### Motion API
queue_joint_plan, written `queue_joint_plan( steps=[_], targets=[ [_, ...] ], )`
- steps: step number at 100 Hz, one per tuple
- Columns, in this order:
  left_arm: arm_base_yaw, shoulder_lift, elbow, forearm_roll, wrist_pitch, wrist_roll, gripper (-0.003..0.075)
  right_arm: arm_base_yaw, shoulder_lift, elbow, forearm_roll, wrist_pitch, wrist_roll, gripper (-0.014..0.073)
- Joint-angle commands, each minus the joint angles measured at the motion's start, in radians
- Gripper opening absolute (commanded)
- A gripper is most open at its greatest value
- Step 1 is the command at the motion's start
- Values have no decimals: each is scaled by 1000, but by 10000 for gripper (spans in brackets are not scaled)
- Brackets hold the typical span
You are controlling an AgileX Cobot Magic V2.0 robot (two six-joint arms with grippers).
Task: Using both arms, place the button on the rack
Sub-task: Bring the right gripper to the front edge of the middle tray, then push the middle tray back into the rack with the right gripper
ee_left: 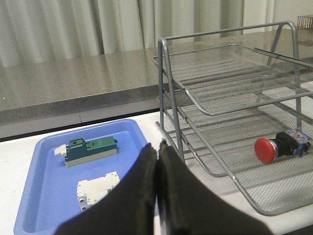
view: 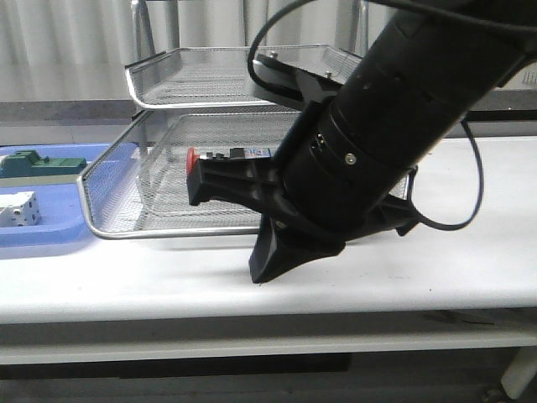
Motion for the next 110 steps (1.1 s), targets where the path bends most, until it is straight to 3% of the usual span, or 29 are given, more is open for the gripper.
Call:
queue_joint_plan(
  steps=[1,69,110],
  targets=[
    [1,7,-30,-15,-80,-11,-21,-11,-8,-61,-29,-64,-9,-57],
    [1,7,-30,-15,-80,-11,-21,-197,147,-332,-174,-53,-9,-57],
    [1,7,-30,-15,-80,-11,-21,-212,159,-358,-223,-37,-9,-57]
  ],
)
